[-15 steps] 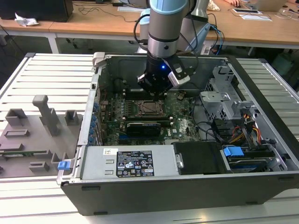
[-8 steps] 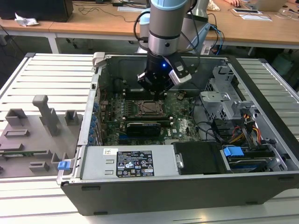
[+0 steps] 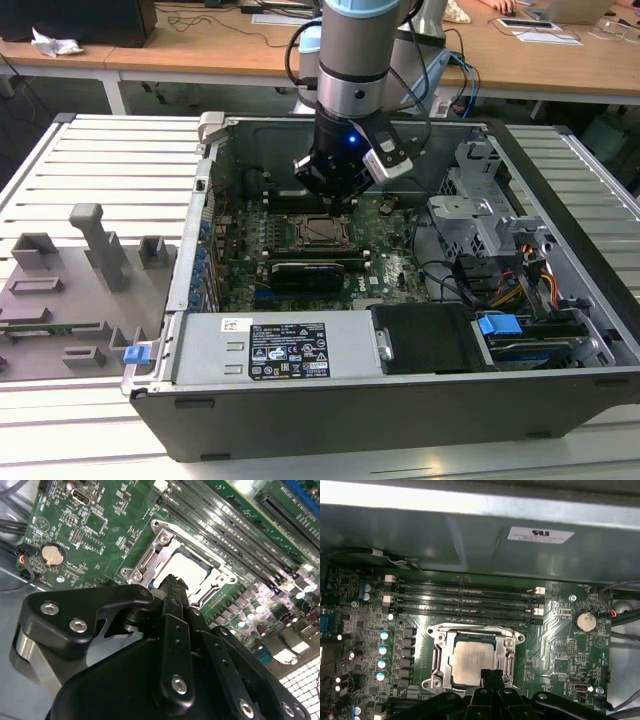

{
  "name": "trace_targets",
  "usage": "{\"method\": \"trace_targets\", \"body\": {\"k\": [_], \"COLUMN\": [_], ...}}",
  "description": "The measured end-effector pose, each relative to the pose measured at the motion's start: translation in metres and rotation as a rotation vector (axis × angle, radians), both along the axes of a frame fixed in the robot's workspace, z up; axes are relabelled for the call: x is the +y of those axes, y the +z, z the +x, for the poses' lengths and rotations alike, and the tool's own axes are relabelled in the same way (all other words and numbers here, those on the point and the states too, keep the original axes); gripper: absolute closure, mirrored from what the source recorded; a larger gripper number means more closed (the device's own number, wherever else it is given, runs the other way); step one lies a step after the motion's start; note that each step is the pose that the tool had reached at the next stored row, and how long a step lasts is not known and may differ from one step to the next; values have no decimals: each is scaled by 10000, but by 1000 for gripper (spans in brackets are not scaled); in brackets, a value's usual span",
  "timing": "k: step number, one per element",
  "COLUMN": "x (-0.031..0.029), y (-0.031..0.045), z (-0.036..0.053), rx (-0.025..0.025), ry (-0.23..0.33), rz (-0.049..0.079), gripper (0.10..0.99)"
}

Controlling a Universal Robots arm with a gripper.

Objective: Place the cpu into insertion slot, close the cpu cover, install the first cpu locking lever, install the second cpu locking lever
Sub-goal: 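Install the second cpu locking lever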

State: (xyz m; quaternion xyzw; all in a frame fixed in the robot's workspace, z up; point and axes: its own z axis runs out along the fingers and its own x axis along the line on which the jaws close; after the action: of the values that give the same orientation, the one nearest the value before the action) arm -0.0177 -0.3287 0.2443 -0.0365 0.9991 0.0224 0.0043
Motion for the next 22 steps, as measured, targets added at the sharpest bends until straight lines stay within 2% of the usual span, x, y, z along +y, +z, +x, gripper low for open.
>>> {"method": "trace_targets", "body": {"k": [3,12,13,15,17,22], "x": [-46,-237,-265,-282,-299,-365], "y": [0,-2,-6,-8,-23,-36], "z": [0,0,0,0,1,-12], "rx": [-1,5,18,38,90,96], "ry": [1,0,1,1,0,-1], "rz": [1,11,46,111,190,201], "gripper": [980,980,980,980,980,980]}}
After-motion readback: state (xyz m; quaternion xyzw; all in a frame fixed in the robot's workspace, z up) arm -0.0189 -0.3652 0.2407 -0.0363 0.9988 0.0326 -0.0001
